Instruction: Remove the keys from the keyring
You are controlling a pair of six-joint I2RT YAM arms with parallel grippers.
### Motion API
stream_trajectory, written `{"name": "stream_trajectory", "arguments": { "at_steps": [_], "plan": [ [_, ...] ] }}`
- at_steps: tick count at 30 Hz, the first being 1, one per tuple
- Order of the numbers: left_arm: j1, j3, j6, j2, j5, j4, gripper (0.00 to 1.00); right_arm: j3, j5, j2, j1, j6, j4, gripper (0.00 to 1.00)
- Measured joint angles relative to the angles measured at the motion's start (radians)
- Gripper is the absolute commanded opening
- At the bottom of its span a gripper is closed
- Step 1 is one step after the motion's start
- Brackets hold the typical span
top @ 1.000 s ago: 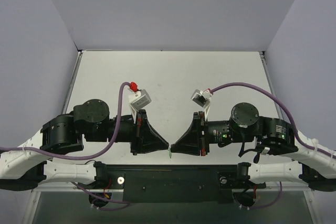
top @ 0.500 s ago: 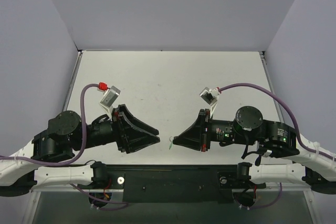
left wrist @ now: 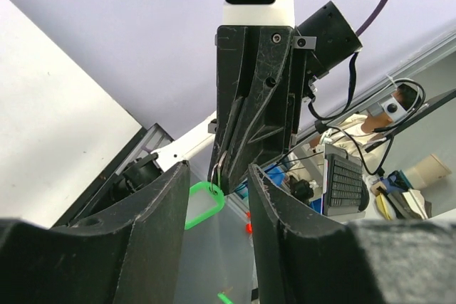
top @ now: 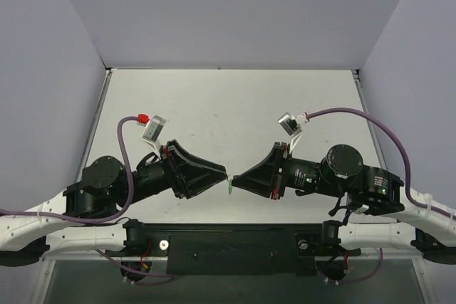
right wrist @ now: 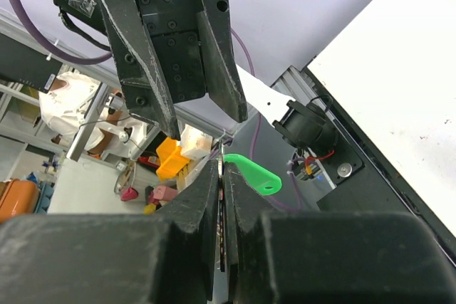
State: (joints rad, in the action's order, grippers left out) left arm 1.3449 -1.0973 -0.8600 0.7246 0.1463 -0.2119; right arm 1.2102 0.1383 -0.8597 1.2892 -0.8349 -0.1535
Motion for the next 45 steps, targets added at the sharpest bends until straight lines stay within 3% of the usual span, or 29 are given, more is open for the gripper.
{"name": "stream_trajectory", "arguments": {
  "at_steps": [18,24,29,37,42,45],
  "plan": [
    [0.011,0.018,-0.026,0.040,0.005,0.091,0.29,-0.013,-0.029,0.013,0.000,-0.014,0.047,0.00],
    [0.016,0.022,-0.030,0.038,0.006,0.096,0.27,-0.025,-0.039,0.018,0.000,-0.023,0.061,0.00],
    [0.016,0.036,-0.045,0.030,0.008,0.103,0.18,-0.049,-0.046,0.025,0.000,-0.032,0.083,0.00],
    [0.016,0.040,-0.051,0.024,0.016,0.114,0.17,-0.058,-0.046,0.025,0.000,-0.047,0.114,0.00],
    [0.016,0.046,-0.055,0.021,0.026,0.119,0.00,-0.058,-0.053,0.026,0.000,-0.053,0.127,0.00],
    [0.016,0.046,-0.057,0.022,0.027,0.120,0.00,-0.060,-0.056,0.026,0.000,-0.055,0.129,0.00]
  ]
}}
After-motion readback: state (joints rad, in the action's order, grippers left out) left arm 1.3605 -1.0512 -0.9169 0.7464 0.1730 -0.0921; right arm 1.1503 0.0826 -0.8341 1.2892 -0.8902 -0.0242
